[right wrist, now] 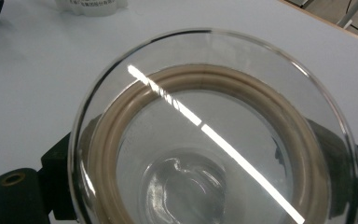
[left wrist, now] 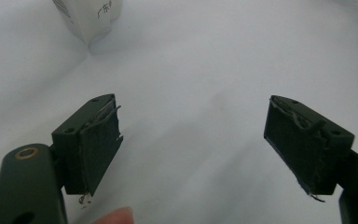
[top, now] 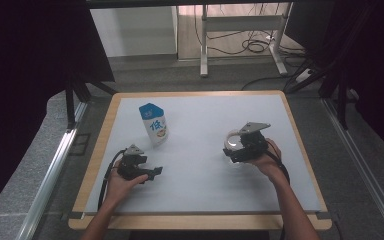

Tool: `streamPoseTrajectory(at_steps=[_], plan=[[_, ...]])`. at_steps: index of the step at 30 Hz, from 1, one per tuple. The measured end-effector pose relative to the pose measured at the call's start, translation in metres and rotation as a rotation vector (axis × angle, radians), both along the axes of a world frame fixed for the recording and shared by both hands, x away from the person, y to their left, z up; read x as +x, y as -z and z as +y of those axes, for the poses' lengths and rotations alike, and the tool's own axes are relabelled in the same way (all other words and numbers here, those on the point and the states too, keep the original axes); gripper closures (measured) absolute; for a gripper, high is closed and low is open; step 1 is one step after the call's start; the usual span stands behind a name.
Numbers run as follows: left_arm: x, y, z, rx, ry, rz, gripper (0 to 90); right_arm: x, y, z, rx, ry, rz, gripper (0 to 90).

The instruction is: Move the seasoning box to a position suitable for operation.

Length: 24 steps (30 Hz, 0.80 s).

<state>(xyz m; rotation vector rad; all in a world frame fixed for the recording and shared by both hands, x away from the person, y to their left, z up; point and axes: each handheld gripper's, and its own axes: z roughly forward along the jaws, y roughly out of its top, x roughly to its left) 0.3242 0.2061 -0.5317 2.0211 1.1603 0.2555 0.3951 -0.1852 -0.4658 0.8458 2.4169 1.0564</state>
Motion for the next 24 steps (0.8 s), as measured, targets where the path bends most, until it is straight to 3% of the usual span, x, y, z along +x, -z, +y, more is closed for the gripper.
streamPoseTrajectory(at_steps=[10, 16, 24], plan=[[0.0, 0.001, 0.003, 0.001, -0.008, 0.0, 18.2, 0.014, 0.014, 0.019, 0.0, -0.027, 0.021, 11.2], [0.0, 0.001, 0.001, 0.002, -0.004, 0.004, 18.2, 0.012, 0.014, 0.019, 0.0, -0.034, 0.013, 11.0], [0.0, 0.001, 0.001, 0.003, -0.003, 0.002, 18.2, 0.006, 0.013, 0.022, -0.012, -0.1, 0.024, 11.1]])
